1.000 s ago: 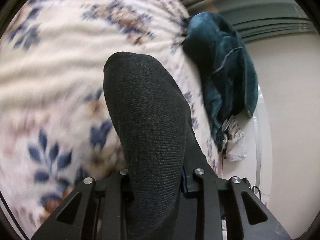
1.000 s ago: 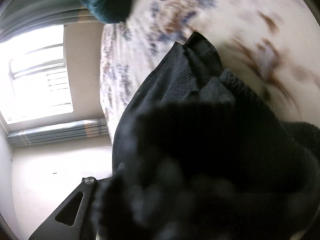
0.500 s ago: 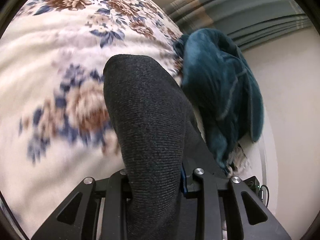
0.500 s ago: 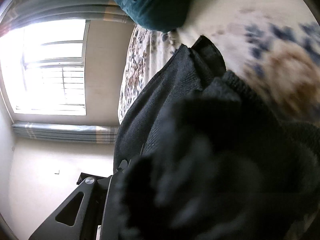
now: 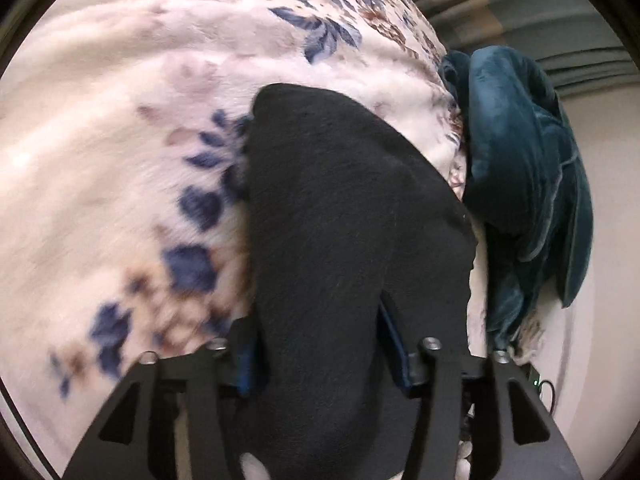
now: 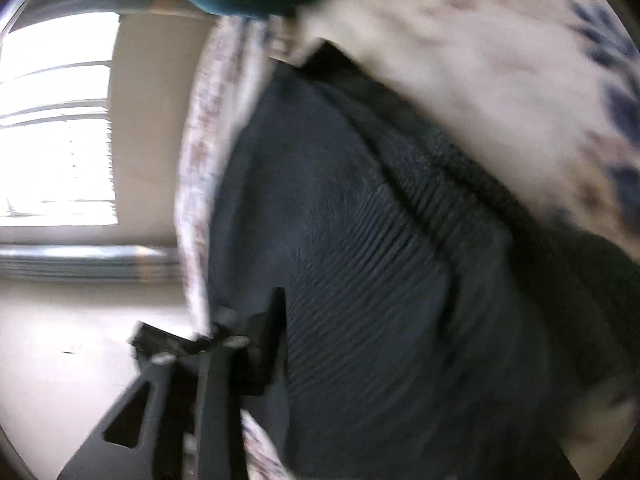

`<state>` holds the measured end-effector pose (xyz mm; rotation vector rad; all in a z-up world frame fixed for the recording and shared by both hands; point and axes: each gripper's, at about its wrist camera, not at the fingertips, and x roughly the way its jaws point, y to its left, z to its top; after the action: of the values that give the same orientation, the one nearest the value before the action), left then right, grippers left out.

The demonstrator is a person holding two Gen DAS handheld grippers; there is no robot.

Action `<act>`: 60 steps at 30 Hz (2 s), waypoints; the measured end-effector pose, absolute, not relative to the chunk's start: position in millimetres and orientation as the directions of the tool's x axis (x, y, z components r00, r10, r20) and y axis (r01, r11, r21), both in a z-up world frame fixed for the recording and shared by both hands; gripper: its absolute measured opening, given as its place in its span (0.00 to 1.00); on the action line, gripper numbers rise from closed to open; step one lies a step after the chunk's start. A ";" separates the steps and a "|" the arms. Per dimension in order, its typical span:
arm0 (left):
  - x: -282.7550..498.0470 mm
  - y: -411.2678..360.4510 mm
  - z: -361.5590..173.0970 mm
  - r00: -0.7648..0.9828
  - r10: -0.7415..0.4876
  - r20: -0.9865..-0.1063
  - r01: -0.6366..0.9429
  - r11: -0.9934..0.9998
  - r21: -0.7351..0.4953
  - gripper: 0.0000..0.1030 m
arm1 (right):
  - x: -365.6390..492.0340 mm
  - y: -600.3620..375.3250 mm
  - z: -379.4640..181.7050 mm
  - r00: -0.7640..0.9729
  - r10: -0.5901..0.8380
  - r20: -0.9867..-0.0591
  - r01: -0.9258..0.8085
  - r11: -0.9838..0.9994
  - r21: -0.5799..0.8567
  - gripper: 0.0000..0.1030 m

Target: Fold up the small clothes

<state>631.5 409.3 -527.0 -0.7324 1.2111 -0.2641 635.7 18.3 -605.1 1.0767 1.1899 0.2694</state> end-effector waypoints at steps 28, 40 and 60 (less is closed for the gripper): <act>484.7 295.0 -356.9 0.453 0.093 -0.886 -0.188 0.982 0.006 1.00 | 549.3 46.4 -396.0 0.413 -0.139 -0.900 0.030 0.990 -0.139 0.99; 379.7 260.5 -202.3 0.571 0.130 -0.811 -0.170 0.985 0.038 1.00 | 443.8 40.8 -222.0 0.560 -0.104 -0.822 0.018 0.993 -0.113 0.99; 189.0 206.2 16.3 0.722 0.149 -0.675 -0.188 0.982 0.015 1.00 | 199.3 -24.6 59.7 0.759 -0.003 -0.651 -0.033 0.999 -0.043 0.99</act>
<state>189.0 206.2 16.3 -0.0561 0.7405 0.1861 199.3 -24.6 59.7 -0.0530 0.7090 0.0160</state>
